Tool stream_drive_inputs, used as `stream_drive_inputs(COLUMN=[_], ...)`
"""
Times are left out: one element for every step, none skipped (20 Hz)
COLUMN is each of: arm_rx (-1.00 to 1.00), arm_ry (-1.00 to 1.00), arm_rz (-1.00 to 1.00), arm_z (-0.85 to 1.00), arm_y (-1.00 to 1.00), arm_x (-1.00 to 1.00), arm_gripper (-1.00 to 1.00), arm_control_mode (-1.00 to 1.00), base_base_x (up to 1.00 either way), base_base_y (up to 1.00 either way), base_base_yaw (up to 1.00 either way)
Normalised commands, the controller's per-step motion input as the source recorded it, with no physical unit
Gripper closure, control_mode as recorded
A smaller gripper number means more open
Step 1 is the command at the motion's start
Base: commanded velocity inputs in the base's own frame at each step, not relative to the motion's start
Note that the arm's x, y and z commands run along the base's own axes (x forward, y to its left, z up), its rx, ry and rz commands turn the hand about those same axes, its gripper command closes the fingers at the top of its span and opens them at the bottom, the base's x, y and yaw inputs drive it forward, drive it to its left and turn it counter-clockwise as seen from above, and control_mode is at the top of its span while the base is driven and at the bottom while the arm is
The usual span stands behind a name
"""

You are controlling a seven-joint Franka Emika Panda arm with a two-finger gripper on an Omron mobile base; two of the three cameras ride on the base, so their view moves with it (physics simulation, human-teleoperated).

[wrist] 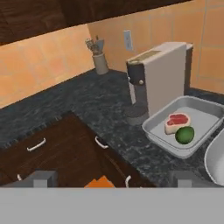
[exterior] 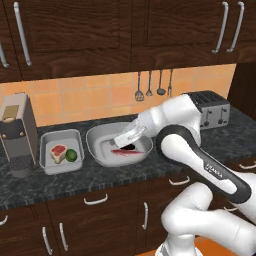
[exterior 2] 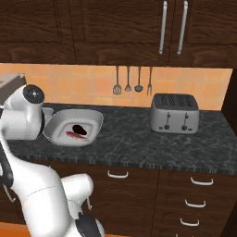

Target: Place one avocado and one steak in each tupperware on the nearby counter, to pack two identical lunches.

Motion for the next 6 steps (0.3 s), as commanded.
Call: stream_drive_inputs(arm_rx=[-0.41,-0.41,-0.39,-0.40,-0.35,-0.32], arm_ry=[0.01,0.01,0.01,0.00,0.00,0.00], arm_rz=[0.32,0.32,0.33,0.31,0.25,0.19], arm_z=[0.26,0.26,0.20,0.16,0.03,0.00], arm_y=[0.41,0.40,0.40,0.41,0.47,0.48], arm_x=[-1.00,-1.00,-1.00,-1.00,-1.00,-1.00], arm_gripper=[-1.00,-1.00,-1.00,-1.00,-1.00,-1.00], arm_control_mode=[-1.00,-1.00,-1.00,-1.00,-1.00,-1.00], base_base_x=[0.00,0.00,0.00,0.00,0.00,0.00], base_base_y=[0.00,0.00,0.00,0.00,0.00,0.00], base_base_yaw=[0.00,0.00,0.00,0.00,0.00,0.00])
